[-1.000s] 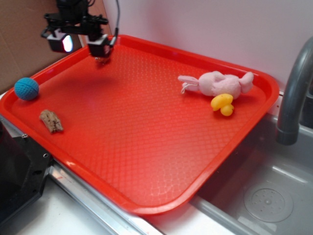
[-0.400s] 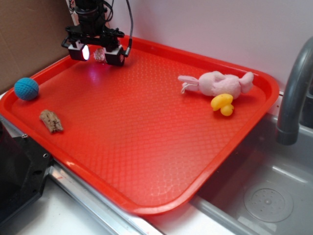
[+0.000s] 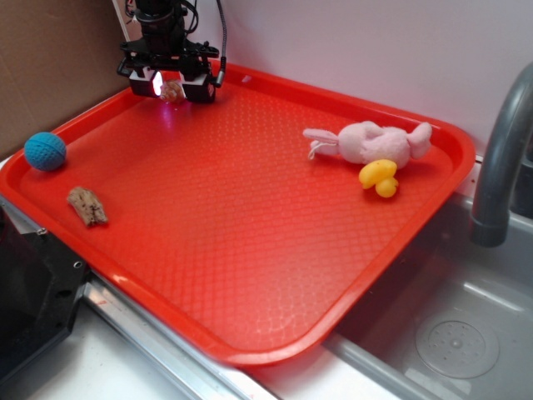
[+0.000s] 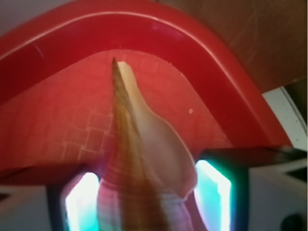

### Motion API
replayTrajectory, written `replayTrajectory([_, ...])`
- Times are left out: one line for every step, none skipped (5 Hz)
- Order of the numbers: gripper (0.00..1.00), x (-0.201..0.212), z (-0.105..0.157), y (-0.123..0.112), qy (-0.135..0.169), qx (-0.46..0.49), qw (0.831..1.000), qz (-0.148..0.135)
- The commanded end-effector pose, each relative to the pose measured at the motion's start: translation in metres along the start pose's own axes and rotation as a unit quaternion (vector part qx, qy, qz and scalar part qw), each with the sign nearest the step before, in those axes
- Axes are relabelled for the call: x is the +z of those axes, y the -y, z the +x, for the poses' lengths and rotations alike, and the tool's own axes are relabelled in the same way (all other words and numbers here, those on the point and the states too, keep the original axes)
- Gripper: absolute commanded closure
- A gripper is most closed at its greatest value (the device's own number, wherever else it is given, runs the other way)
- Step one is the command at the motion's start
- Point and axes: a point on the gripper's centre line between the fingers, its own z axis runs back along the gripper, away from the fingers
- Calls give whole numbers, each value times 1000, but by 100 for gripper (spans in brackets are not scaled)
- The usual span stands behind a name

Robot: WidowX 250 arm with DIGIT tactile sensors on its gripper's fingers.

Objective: Grab the shell.

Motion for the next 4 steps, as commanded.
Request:
replayTrajectory([100,63,-21,-8,-3,-73,997,-35])
replayTrajectory([100,121,-59,8,42,-189,979,-64])
replayTrajectory([100,176,-84,7,53,-238,965,-91])
replayTrajectory([100,212,-84,0,53,-281,951,-113])
